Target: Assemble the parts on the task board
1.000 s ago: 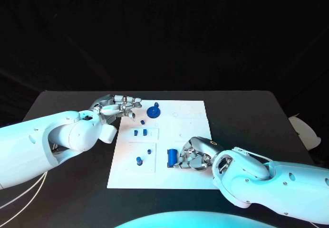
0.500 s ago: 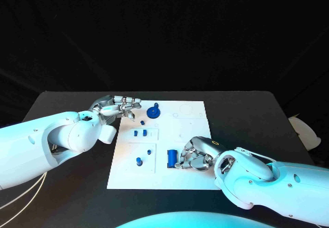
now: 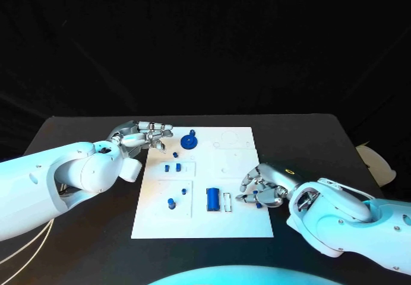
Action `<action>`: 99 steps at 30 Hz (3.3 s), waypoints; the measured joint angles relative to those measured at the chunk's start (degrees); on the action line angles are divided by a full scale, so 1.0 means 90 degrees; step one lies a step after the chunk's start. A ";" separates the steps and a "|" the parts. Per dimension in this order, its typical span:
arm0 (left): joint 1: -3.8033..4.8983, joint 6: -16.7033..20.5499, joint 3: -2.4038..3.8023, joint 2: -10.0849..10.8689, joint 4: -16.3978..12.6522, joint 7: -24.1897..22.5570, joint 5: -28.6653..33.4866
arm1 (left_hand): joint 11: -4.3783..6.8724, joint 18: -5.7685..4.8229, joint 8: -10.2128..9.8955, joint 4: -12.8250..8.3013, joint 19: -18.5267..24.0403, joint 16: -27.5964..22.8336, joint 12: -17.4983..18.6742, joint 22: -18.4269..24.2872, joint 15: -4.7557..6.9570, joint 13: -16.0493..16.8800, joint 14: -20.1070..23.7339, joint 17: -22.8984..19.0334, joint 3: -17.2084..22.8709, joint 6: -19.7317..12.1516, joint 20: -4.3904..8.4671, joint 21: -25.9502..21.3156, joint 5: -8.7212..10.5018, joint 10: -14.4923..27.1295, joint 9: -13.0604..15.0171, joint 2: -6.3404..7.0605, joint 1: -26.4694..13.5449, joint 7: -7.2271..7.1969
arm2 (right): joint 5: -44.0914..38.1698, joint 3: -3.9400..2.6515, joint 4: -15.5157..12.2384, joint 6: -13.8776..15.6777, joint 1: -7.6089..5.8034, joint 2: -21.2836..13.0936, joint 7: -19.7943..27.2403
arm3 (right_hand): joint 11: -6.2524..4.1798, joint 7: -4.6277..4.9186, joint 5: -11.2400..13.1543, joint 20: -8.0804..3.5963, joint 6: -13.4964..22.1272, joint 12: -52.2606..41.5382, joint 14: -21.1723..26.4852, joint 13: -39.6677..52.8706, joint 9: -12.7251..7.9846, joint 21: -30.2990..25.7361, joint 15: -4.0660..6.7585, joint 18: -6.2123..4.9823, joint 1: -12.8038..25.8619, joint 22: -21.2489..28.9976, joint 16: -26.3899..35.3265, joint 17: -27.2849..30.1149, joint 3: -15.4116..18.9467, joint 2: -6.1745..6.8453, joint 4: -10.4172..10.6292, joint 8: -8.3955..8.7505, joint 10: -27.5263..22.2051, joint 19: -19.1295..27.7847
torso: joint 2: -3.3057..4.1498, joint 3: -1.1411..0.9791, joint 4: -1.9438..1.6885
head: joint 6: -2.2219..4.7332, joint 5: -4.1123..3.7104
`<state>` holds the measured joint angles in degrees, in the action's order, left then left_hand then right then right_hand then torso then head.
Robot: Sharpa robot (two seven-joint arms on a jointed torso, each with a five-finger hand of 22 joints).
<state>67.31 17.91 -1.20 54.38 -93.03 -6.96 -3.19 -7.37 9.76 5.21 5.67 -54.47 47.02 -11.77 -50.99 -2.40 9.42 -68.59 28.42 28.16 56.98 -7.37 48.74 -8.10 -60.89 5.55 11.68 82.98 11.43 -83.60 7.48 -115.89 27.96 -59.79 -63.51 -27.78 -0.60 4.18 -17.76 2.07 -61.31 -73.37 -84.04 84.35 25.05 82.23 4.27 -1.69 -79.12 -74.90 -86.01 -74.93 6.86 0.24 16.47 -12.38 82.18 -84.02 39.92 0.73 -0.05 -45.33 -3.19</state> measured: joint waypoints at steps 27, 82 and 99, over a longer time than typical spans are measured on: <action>-0.0002 -0.0033 -0.0008 -0.0039 -0.0008 0.0003 0.0000 | 0.0024 0.0000 0.0026 0.0000 0.0000 0.0000 -0.0031 0.0002 0.0000 0.0000 0.0000 -0.0006 0.0000 0.0000 0.0000 0.0000 0.0000 0.0023 -0.0005 -0.0018 0.0018 0.0000 | -0.1028 0.0038 0.0139 -0.0325 0.0229 -0.0379 -0.0193 | 0.0070 -0.0103 0.0036 -0.0001 -0.0492 -0.0137 -0.0010 0.0139 -0.0344 0.0217 -0.0010 0.0001 0.0081 -0.0004 -0.0050 0.0002 0.0126 -0.0125 0.0033 0.0171 0.0054 0.0000 | -0.0001 -0.0005 0.0022 | -0.0024 -0.0128; -0.0002 -0.0171 -0.0012 0.0008 -0.0059 0.0061 0.0000 | -0.0003 0.0001 0.0044 0.0000 0.0000 0.0000 -0.0089 0.0013 0.0000 0.0000 0.0000 -0.0018 0.0000 0.0000 0.0000 -0.0030 0.0000 0.0048 -0.0010 -0.0035 0.0035 -0.0001 | -0.2156 -0.0028 0.0551 -0.0900 0.0423 0.0324 -0.0416 | -0.0055 -0.0156 -0.0495 -0.0001 -0.0517 0.0205 0.0025 -0.0205 -0.0351 0.0015 0.0027 0.0000 -0.0539 -0.0003 -0.0011 -0.0001 -0.0409 0.0540 -0.0389 0.0121 -0.0048 0.0000 | -0.0006 0.0004 0.0026 | -0.0050 -0.0079; -0.0002 -0.0199 -0.0014 0.0009 -0.0066 0.0078 -0.0002 | -0.0002 0.0000 0.0044 0.0000 0.0000 0.0000 -0.0096 0.0013 0.0000 0.0000 0.0000 -0.0017 0.0000 0.0000 0.0000 -0.0030 0.0000 0.0048 -0.0010 -0.0035 0.0035 -0.0001 | -0.1934 0.0033 0.0334 -0.0604 0.0448 0.0295 -0.0568 | -0.0122 -0.0171 -0.1174 -0.0002 -0.0510 0.0122 0.0000 -0.0364 -0.0308 0.0143 0.0052 0.0000 -0.0634 -0.0004 -0.0011 0.0000 -0.1044 0.0635 -0.0014 0.0031 0.0021 0.0000 | -0.0001 0.0003 0.0027 | -0.0038 -0.0057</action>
<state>67.29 16.12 -1.33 54.46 -93.62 -6.26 -3.21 -7.39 9.76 5.60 5.66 -54.47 47.02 -12.63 -50.87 -2.40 9.43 -68.59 28.27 28.16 56.98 -7.37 48.47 -8.10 -60.46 5.47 11.37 83.30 11.42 -101.00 7.77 -112.88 22.53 -55.75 -60.86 -32.89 -1.70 2.64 -28.32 2.05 -65.90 -72.27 -84.04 81.07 22.28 83.52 4.74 -1.69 -84.83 -74.94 -86.11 -74.93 -2.54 5.95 16.35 -12.10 82.36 -84.02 39.91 0.76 0.19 -45.68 -3.70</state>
